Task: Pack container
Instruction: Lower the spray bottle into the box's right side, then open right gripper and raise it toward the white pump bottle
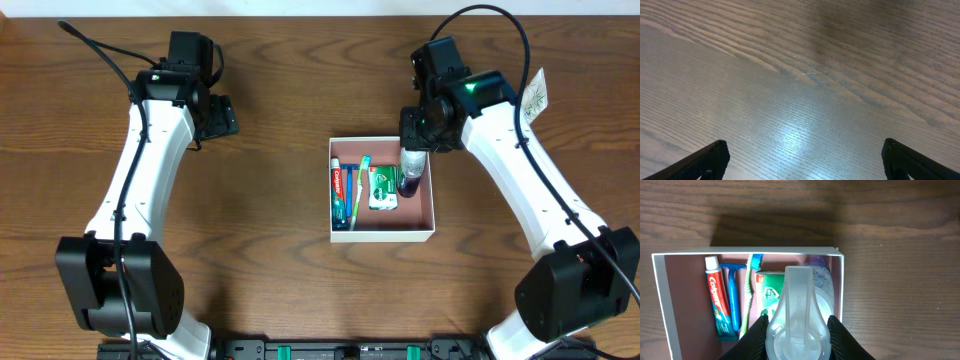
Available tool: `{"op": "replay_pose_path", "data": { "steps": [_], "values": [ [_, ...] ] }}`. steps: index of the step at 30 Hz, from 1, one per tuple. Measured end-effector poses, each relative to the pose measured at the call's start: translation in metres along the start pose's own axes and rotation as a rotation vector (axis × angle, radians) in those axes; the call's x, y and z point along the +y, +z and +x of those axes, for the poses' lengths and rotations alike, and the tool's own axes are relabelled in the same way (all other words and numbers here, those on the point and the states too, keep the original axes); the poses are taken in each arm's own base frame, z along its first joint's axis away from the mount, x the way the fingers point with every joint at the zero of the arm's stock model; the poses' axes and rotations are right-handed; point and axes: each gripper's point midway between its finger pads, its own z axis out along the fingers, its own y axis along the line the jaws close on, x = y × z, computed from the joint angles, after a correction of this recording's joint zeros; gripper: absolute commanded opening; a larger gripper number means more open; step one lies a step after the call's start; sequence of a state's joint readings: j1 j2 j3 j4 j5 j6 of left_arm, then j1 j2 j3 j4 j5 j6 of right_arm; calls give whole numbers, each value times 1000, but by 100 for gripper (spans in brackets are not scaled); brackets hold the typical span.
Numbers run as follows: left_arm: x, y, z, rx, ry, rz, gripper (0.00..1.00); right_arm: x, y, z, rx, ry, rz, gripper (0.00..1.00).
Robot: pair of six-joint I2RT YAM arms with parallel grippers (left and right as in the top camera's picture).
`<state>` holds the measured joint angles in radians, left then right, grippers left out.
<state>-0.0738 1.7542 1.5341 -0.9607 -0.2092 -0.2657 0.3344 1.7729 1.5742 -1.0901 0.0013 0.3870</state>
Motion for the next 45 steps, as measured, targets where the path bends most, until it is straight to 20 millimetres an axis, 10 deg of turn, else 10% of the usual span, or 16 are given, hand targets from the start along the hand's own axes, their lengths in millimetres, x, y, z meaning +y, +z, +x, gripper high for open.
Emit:
{"op": "replay_pose_path", "data": {
  "steps": [10, 29, 45],
  "values": [
    [0, 0, 0, 0, 0, 0, 98, -2, 0, 0, -9, 1, 14, 11],
    [0, 0, 0, 0, 0, 0, 98, -10, 2, 2, -5, 11, 56, 60],
    [0, 0, 0, 0, 0, 0, 98, -10, -14, 0, 4, 0, 67, 63]
  ]
}}
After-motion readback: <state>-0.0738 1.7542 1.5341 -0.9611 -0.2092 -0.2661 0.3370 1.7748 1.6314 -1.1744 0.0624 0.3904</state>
